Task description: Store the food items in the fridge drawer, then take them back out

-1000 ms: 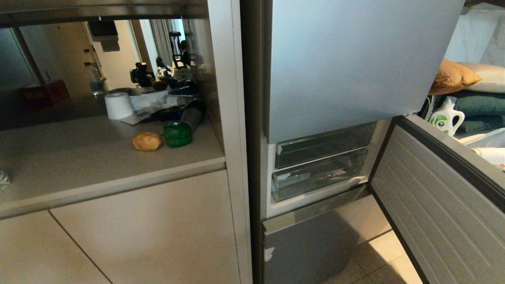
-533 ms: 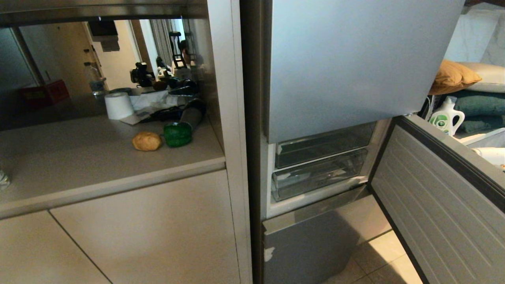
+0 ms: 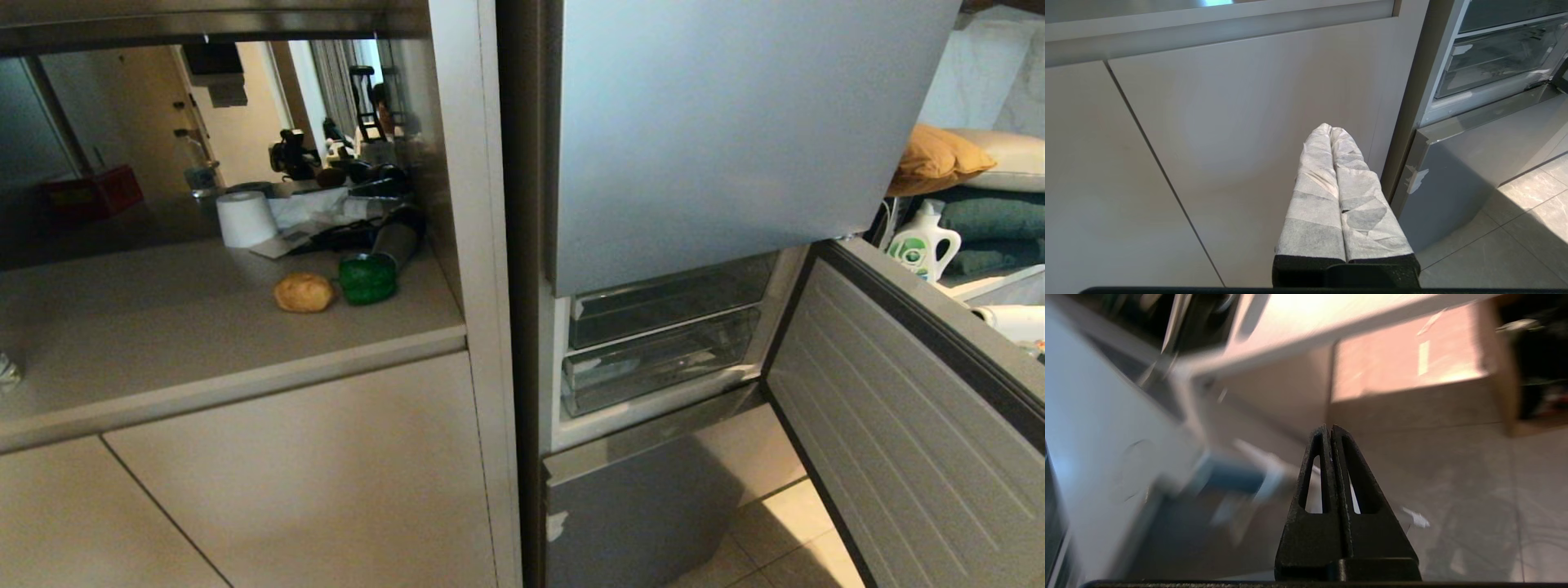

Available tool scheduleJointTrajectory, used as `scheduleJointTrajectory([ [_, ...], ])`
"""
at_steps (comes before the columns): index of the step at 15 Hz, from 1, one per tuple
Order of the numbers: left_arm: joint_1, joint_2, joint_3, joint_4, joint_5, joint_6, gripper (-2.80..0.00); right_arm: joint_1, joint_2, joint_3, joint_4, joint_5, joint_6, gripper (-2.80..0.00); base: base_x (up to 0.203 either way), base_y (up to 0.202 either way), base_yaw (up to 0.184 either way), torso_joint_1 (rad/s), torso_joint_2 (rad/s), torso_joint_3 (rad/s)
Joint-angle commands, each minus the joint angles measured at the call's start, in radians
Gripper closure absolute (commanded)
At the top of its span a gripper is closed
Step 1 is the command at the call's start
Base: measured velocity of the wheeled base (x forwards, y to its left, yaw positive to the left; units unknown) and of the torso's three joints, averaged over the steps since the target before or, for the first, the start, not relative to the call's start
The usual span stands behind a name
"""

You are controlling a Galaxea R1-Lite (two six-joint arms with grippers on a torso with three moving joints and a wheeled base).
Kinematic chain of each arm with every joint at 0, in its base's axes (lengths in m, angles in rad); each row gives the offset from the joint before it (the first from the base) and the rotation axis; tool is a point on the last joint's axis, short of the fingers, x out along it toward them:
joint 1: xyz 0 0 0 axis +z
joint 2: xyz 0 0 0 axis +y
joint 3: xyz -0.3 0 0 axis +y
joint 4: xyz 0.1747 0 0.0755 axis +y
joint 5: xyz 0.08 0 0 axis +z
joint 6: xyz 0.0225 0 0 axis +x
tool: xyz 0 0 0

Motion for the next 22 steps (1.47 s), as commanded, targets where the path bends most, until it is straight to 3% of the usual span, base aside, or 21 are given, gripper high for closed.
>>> scheduleJointTrajectory([
  [1, 0.0, 0.0, 0.0, 0.0, 0.0, 0.0, 0.0, 0.073, -0.087, 0.041, -0.003, 0.0, 0.003, 0.0, 0.0, 0.0, 0.0, 0.0, 0.0, 0.0],
  [4, 0.0, 0.0, 0.0, 0.0, 0.0, 0.0, 0.0, 0.228, -0.294, 0.108, -0.002, -0.034, -0.006, 0.0, 0.0, 0.0, 0.0, 0.0, 0.0, 0.0],
  [7, 0.0, 0.0, 0.0, 0.0, 0.0, 0.0, 0.0, 0.511, -0.418, 0.108, 0.036, -0.149, -0.017, 0.0, 0.0, 0.0, 0.0, 0.0, 0.0, 0.0],
  [10, 0.0, 0.0, 0.0, 0.0, 0.0, 0.0, 0.0, 0.865, -0.44, 0.063, 0.102, -0.314, -0.019, 0.0, 0.0, 0.0, 0.0, 0.0, 0.0, 0.0],
  [15, 0.0, 0.0, 0.0, 0.0, 0.0, 0.0, 0.0, 1.541, -0.421, 0.021, 0.157, -0.578, -0.015, 0.0, 0.0, 0.0, 0.0, 0.0, 0.0, 0.0],
  [16, 0.0, 0.0, 0.0, 0.0, 0.0, 0.0, 0.0, 1.641, -0.386, 0.013, 0.162, -0.613, -0.012, 0.0, 0.0, 0.0, 0.0, 0.0, 0.0, 0.0],
  [18, 0.0, 0.0, 0.0, 0.0, 0.0, 0.0, 0.0, 1.732, -0.238, -0.018, 0.166, -0.641, 0.009, 0.0, 0.0, 0.0, 0.0, 0.0, 0.0, 0.0],
  [22, 0.0, 0.0, 0.0, 0.0, 0.0, 0.0, 0.0, 1.699, 0.04, -0.107, 0.168, -0.661, 0.127, 0.0, 0.0, 0.0, 0.0, 0.0, 0.0, 0.0],
])
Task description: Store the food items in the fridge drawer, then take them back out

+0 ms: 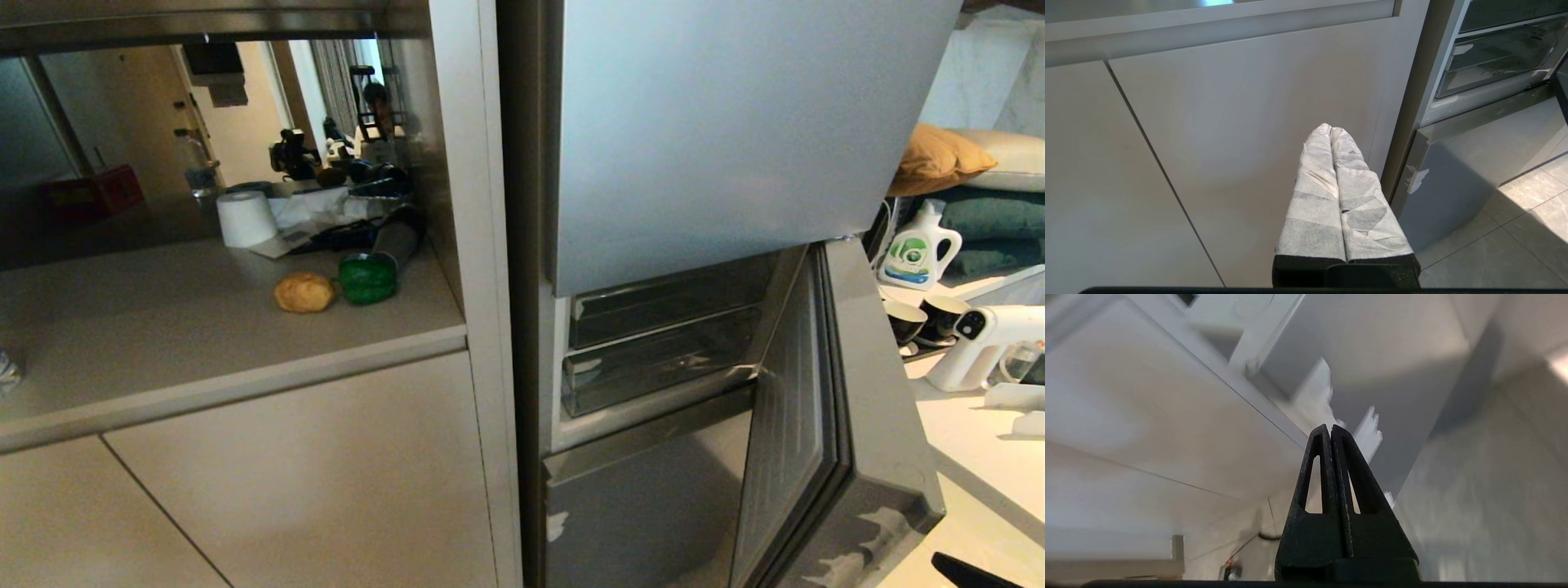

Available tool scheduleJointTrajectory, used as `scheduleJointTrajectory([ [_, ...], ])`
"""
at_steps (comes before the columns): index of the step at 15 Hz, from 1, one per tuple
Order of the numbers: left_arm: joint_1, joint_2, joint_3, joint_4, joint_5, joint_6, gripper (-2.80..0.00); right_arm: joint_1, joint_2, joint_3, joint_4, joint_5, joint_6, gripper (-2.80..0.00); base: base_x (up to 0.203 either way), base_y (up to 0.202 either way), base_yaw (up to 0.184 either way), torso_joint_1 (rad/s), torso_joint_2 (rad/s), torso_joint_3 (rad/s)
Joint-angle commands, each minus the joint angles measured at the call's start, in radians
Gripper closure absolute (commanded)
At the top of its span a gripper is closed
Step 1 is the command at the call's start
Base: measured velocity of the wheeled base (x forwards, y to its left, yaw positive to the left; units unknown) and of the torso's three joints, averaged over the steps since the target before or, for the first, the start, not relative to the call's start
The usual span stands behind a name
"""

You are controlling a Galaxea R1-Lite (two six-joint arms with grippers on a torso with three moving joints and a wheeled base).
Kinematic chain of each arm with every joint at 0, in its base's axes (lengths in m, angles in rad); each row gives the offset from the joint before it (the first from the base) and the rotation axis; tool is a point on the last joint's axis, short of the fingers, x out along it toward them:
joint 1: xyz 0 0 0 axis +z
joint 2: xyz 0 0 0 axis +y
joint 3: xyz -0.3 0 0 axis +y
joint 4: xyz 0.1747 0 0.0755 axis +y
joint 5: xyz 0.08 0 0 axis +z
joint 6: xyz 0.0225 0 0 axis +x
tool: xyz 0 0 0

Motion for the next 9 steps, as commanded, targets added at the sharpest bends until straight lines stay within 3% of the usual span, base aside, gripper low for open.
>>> scheduleJointTrajectory([
  [1, 0.0, 0.0, 0.0, 0.0, 0.0, 0.0, 0.0, -0.034, 0.171, -0.035, -0.002, -0.003, 0.038, 0.0, 0.0, 0.0, 0.0, 0.0, 0.0, 0.0],
  [3, 0.0, 0.0, 0.0, 0.0, 0.0, 0.0, 0.0, -0.136, 0.229, -0.052, -0.004, -0.004, 0.082, 0.0, 0.0, 0.0, 0.0, 0.0, 0.0, 0.0],
  [6, 0.0, 0.0, 0.0, 0.0, 0.0, 0.0, 0.0, -0.258, 0.218, -0.062, -0.002, -0.005, 0.086, 0.0, 0.0, 0.0, 0.0, 0.0, 0.0, 0.0],
  [9, 0.0, 0.0, 0.0, 0.0, 0.0, 0.0, 0.0, -0.262, 0.267, -0.087, -0.003, 0.002, 0.087, 0.0, 0.0, 0.0, 0.0, 0.0, 0.0, 0.0],
])
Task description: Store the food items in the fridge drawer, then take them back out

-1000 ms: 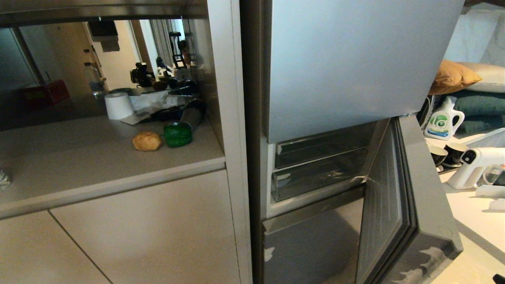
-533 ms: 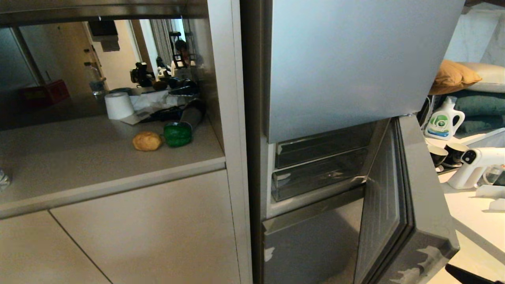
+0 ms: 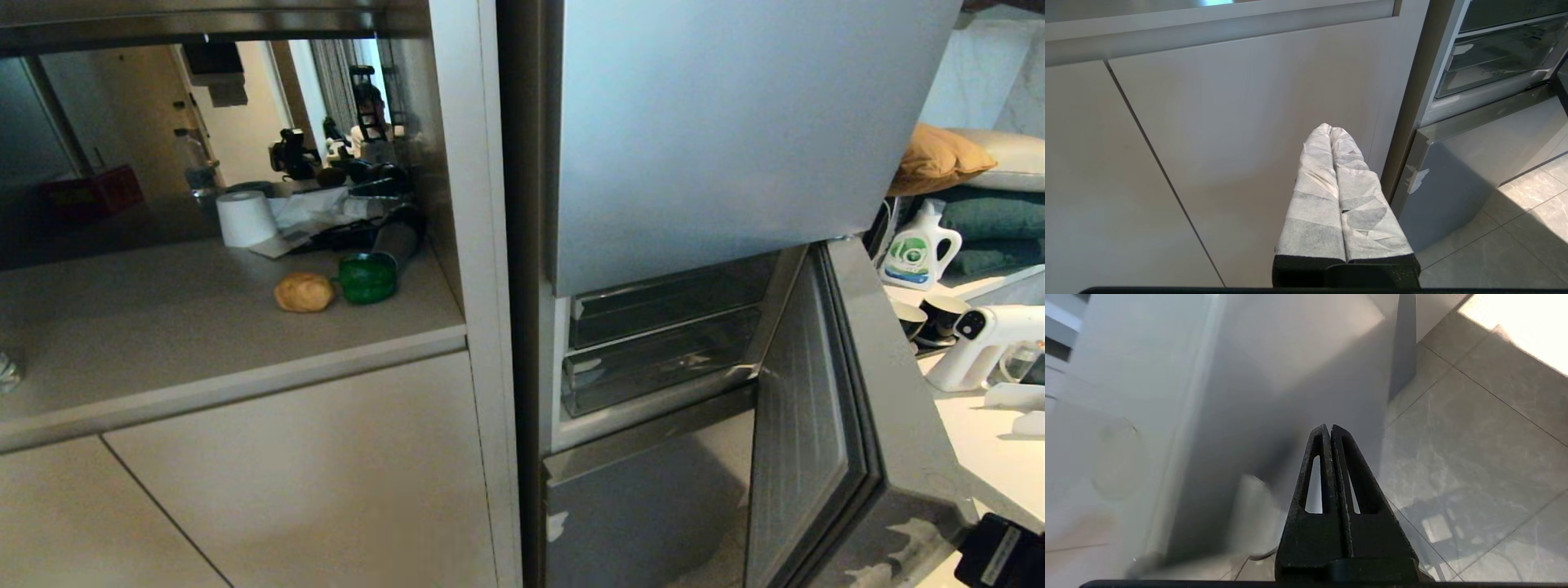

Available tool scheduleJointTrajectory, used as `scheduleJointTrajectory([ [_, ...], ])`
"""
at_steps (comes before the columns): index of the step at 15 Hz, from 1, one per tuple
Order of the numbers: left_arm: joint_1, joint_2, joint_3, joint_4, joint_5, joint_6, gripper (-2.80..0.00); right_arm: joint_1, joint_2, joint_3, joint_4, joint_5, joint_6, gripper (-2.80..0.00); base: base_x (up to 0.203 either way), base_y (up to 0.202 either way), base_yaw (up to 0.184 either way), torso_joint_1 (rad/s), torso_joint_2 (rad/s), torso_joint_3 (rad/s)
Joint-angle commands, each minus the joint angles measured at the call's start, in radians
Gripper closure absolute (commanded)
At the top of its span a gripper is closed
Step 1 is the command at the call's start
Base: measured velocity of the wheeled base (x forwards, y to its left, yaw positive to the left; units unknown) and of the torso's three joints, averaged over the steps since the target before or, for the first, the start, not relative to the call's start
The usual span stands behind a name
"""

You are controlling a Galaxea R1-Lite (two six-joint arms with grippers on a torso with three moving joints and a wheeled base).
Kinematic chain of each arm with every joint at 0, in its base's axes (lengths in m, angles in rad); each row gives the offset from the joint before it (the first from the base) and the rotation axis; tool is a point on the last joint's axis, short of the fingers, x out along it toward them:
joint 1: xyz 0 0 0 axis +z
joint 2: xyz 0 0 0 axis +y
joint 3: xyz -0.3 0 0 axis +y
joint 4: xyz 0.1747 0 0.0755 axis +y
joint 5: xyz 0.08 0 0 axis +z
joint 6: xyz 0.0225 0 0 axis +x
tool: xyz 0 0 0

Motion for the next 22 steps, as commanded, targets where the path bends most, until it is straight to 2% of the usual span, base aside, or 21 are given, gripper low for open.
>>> scheduleJointTrajectory([
  [1, 0.0, 0.0, 0.0, 0.0, 0.0, 0.0, 0.0, 0.0, 0.071, -0.027, -0.004, 0.001, 0.004, 0.0, 0.0, 0.0, 0.0, 0.0, 0.0, 0.0],
  [3, 0.0, 0.0, 0.0, 0.0, 0.0, 0.0, 0.0, 0.007, 0.158, -0.09, -0.026, 0.023, -0.024, 0.0, 0.0, 0.0, 0.0, 0.0, 0.0, 0.0],
  [7, 0.0, 0.0, 0.0, 0.0, 0.0, 0.0, 0.0, 0.008, 0.352, -0.187, -0.183, 0.098, -0.117, 0.0, 0.0, 0.0, 0.0, 0.0, 0.0, 0.0],
  [13, 0.0, 0.0, 0.0, 0.0, 0.0, 0.0, 0.0, 0.007, 0.775, -0.335, -0.442, 0.174, -0.194, 0.0, 0.0, 0.0, 0.0, 0.0, 0.0, 0.0],
  [15, 0.0, 0.0, 0.0, 0.0, 0.0, 0.0, 0.0, 0.007, 0.892, -0.396, -0.548, 0.224, -0.231, 0.0, 0.0, 0.0, 0.0, 0.0, 0.0, 0.0],
  [18, 0.0, 0.0, 0.0, 0.0, 0.0, 0.0, 0.0, 0.0, 0.99, -0.437, -0.781, 0.349, -0.352, 0.0, 0.0, 0.0, 0.0, 0.0, 0.0, 0.0],
  [20, 0.0, 0.0, 0.0, 0.0, 0.0, 0.0, 0.0, -0.001, 1.049, -0.455, -0.911, 0.365, -0.396, 0.0, 0.0, 0.0, 0.0, 0.0, 0.0, 0.0],
  [22, 0.0, 0.0, 0.0, 0.0, 0.0, 0.0, 0.0, -0.001, 1.073, -0.445, -1.011, 0.368, -0.403, 0.0, 0.0, 0.0, 0.0, 0.0, 0.0, 0.0],
])
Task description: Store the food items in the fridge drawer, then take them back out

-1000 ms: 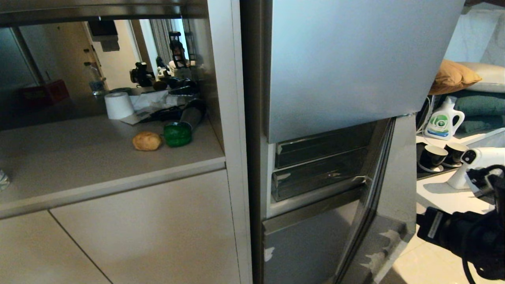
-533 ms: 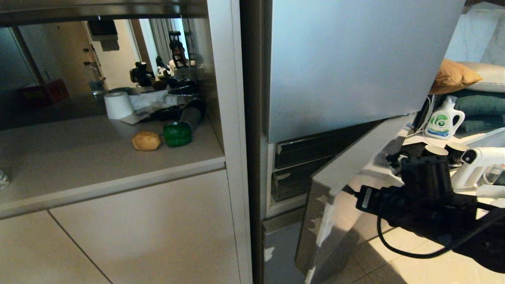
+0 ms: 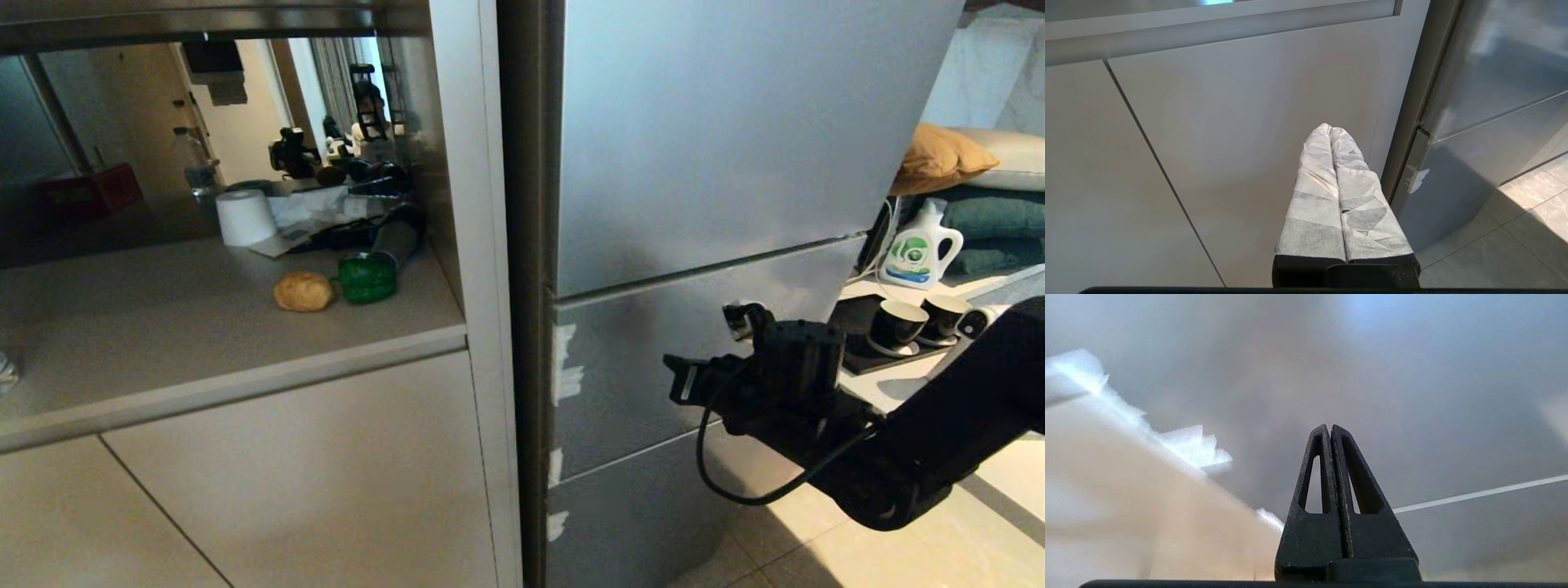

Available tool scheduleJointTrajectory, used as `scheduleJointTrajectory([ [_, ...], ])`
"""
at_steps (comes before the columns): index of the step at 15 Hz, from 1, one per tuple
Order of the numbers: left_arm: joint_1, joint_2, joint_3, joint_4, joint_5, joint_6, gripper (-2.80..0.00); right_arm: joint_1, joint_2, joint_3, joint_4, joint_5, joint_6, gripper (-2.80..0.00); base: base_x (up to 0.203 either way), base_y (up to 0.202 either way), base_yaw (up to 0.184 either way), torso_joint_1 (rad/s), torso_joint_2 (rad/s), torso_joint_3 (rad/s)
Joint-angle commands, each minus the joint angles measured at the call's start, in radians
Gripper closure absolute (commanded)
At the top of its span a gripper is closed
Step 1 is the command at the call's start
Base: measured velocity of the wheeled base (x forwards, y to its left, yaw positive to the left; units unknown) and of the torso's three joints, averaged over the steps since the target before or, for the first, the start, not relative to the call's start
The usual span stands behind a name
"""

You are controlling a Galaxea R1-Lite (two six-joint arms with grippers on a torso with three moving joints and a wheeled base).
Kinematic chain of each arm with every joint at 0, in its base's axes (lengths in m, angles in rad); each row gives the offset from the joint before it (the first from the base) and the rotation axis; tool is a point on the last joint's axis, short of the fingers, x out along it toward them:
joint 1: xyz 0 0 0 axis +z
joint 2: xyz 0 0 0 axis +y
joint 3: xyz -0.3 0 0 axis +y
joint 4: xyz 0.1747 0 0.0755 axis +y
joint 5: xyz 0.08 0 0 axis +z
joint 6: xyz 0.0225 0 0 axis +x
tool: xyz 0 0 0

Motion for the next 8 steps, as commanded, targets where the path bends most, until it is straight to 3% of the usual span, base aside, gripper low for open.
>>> scheduleJointTrajectory([
  [1, 0.0, 0.0, 0.0, 0.0, 0.0, 0.0, 0.0, 0.0, 0.023, 0.022, -0.037, 0.002, 0.002, 0.0, 0.0, 0.0, 0.0, 0.0, 0.0, 0.0],
  [5, 0.0, 0.0, 0.0, 0.0, 0.0, 0.0, 0.0, 0.001, -0.114, 0.132, -0.041, 0.005, 0.011, 0.0, 0.0, 0.0, 0.0, 0.0, 0.0, 0.0],
  [8, 0.0, 0.0, 0.0, 0.0, 0.0, 0.0, 0.0, 0.001, -0.36, 0.293, 0.025, 0.014, 0.007, 0.0, 0.0, 0.0, 0.0, 0.0, 0.0, 0.0],
])
